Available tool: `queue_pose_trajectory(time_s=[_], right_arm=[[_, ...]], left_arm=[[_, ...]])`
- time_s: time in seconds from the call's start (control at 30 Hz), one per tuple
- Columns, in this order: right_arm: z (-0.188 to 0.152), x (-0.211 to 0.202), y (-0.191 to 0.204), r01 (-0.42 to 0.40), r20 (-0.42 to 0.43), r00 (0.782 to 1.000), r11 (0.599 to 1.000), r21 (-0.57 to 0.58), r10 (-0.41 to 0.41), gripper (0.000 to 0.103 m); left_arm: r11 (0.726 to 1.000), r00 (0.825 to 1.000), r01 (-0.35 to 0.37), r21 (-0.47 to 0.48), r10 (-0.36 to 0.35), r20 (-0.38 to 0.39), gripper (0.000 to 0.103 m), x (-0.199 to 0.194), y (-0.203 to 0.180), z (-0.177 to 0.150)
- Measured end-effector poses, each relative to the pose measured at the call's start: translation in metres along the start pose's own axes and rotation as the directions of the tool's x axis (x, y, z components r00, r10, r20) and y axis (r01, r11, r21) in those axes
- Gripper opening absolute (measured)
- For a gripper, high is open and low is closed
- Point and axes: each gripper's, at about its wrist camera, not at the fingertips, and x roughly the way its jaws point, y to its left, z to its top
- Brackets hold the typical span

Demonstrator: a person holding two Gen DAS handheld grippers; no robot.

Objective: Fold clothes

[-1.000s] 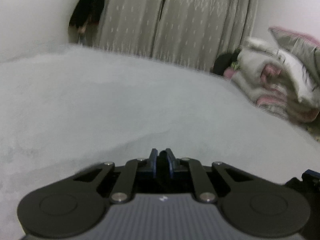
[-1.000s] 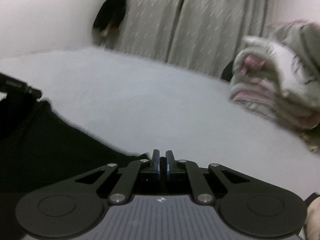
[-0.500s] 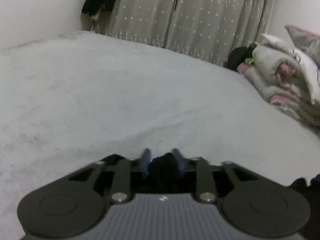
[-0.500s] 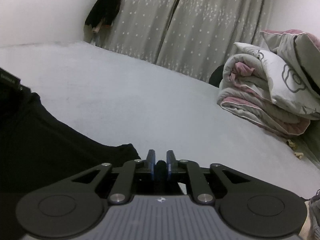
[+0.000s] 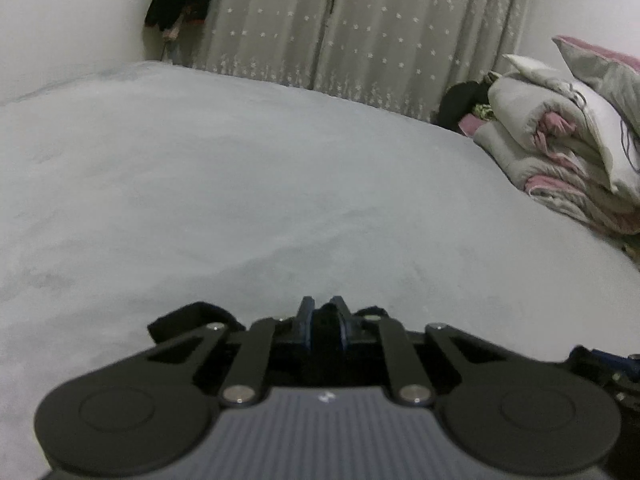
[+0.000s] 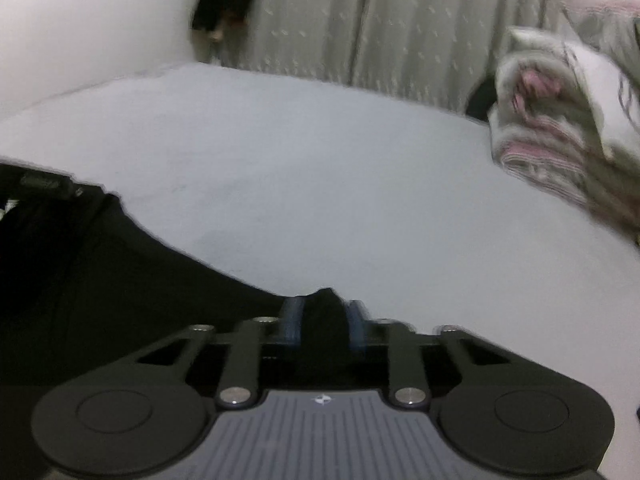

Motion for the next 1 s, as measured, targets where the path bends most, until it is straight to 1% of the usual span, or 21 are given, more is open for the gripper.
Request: queue_pose_trajectory(time_s=[0.07, 0.13, 0.2, 0.23, 0.3, 0.33, 0.43, 0.5, 0.57, 0.6, 0.63, 0.67, 0.7, 0.73, 0.77, 0.8, 0.9, 0.93, 1.0], right_arm=[[-0.001, -0.004, 0.005, 0.063, 0.045, 0.997, 0.997, -0.035, -0.061, 0.006], [-0.001, -0.008, 0.008, 0.123, 0.098, 0.988, 0.991, -0.051, -0.117, 0.006], [-0.001, -0.009, 0.009, 0.156, 0.138, 0.979, 0.987, -0.046, -0.149, 0.006], [-0.001, -0.009, 0.009, 0.175, 0.155, 0.974, 0.984, -0.043, -0.166, 0.006], [0.0, -0.005, 0.011, 0.211, 0.165, 0.966, 0.976, -0.051, -0.2, 0.006], [0.0, -0.002, 0.012, 0.216, 0.154, 0.967, 0.975, -0.06, -0.205, 0.006], [0.002, 0.012, 0.012, 0.218, 0.087, 0.973, 0.973, -0.07, -0.212, 0.006], [0.002, 0.016, 0.012, 0.222, 0.063, 0.974, 0.972, -0.082, -0.217, 0.006], [0.001, 0.018, 0.013, 0.227, 0.049, 0.974, 0.969, -0.096, -0.223, 0.007], [0.001, 0.019, 0.013, 0.229, 0.041, 0.973, 0.968, -0.103, -0.226, 0.01], [0.001, 0.02, 0.014, 0.232, 0.034, 0.973, 0.967, -0.111, -0.229, 0.011], [0.0, 0.021, 0.014, 0.234, 0.027, 0.972, 0.965, -0.118, -0.232, 0.012], [0.0, 0.02, 0.014, 0.235, 0.028, 0.972, 0.965, -0.119, -0.234, 0.017], [0.0, 0.017, 0.013, 0.236, 0.041, 0.972, 0.965, -0.112, -0.233, 0.03], [0.001, 0.012, 0.011, 0.228, 0.057, 0.973, 0.968, -0.102, -0.223, 0.036], [0.001, 0.007, 0.007, 0.211, 0.074, 0.976, 0.974, -0.082, -0.206, 0.046], [0.007, -0.005, -0.006, 0.171, 0.103, 0.98, 0.985, -0.001, -0.17, 0.047], [0.011, -0.006, -0.01, 0.145, 0.098, 0.984, 0.989, 0.028, -0.147, 0.047], [0.016, -0.001, -0.016, 0.08, 0.075, 0.993, 0.994, 0.079, -0.086, 0.047]], left_arm=[[1.0, 0.999, 0.0, 0.0, 0.0, 0.032, 0.008, -0.003, -0.003, 0.001], [1.0, 0.997, -0.003, -0.002, 0.003, 0.082, 0.008, -0.008, -0.004, 0.003], [1.0, 0.991, -0.009, -0.002, 0.01, 0.132, 0.008, -0.014, -0.005, 0.004], [1.0, 0.989, -0.016, 0.002, 0.016, 0.146, 0.008, -0.015, -0.007, 0.005], [0.999, 0.988, -0.031, 0.013, 0.029, 0.149, 0.008, -0.013, -0.011, 0.006], [0.999, 0.99, -0.039, 0.016, 0.036, 0.133, 0.008, -0.01, -0.013, 0.007], [0.998, 0.996, -0.06, -0.015, 0.06, 0.058, 0.01, 0.001, -0.01, 0.009], [0.997, 0.998, -0.052, -0.048, 0.053, 0.017, 0.013, 0.006, -0.004, 0.009], [0.998, 0.999, -0.044, -0.053, 0.044, 0.009, 0.015, 0.006, -0.001, 0.007], [0.998, 0.999, -0.041, -0.051, 0.041, 0.01, 0.018, 0.005, 0.0, 0.005], [0.998, 0.999, -0.038, -0.048, 0.038, 0.012, 0.025, 0.004, 0.0, 0.004], [0.998, 0.999, -0.036, -0.044, 0.037, 0.016, 0.037, 0.002, 0.001, 0.003], [0.998, 0.999, -0.036, -0.041, 0.037, 0.019, 0.043, 0.0, 0.001, 0.002], [0.998, 0.999, -0.04, -0.04, 0.041, 0.022, 0.05, -0.002, 0.001, 0.002], [0.998, 0.999, -0.043, -0.039, 0.044, 0.024, 0.054, -0.003, 0.001, 0.002], [0.998, 0.999, -0.044, -0.039, 0.045, 0.027, 0.054, -0.005, 0.002, 0.002], [0.998, 0.999, -0.027, -0.055, 0.029, 0.041, 0.054, -0.01, 0.004, 0.004], [0.998, 0.999, -0.018, -0.064, 0.021, 0.04, 0.051, -0.009, 0.006, 0.005], [0.997, 1.0, -0.001, -0.081, 0.003, 0.03, 0.048, -0.005, 0.009, 0.005]])
